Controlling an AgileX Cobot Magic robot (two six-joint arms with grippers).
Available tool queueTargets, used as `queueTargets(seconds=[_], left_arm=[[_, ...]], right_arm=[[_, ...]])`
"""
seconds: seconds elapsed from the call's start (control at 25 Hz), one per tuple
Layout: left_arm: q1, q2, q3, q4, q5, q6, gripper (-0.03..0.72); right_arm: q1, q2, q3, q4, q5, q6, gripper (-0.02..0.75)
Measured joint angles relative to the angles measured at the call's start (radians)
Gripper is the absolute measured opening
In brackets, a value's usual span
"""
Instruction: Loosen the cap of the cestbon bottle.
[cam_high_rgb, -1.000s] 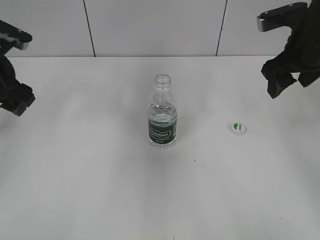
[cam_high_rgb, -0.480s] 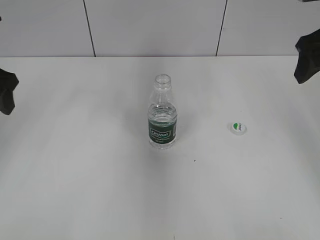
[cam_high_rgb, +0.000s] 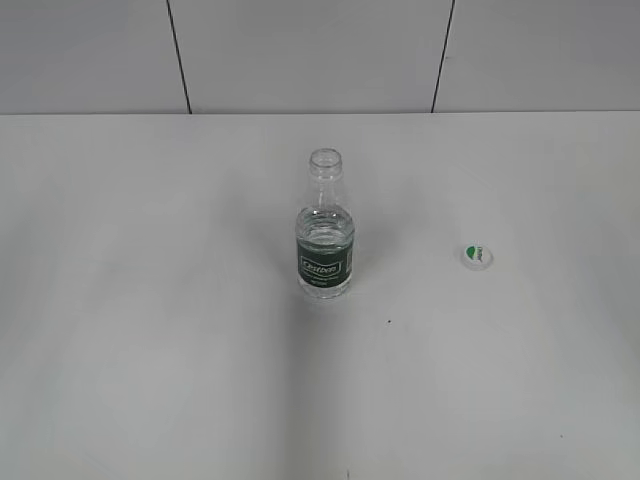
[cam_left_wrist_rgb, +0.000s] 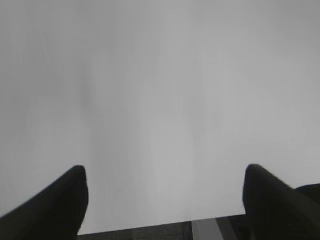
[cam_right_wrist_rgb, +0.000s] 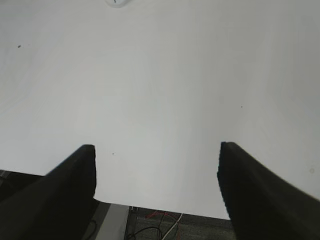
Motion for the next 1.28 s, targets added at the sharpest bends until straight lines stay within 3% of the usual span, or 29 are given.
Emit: queueTargets(seconds=[0.4, 0.64, 1.28], left_arm=[[0.000, -0.465, 0.196, -0.012, 0.025, 0.000, 0.569], [0.000, -0.663, 0.245, -0.012, 0.039, 0.000, 0.569], [0.000, -1.096, 0.252, -0.012, 0.046, 0.067, 0.569]], right_arm=[[0.000, -0.316, 0.297, 0.005, -0.030, 0.037, 0.577], [0.000, -0.537, 0.420, 0.007, -0.054, 0.045, 0.577], [0.000, -0.883, 0.469, -0.040, 0.017, 0.048, 0.575]])
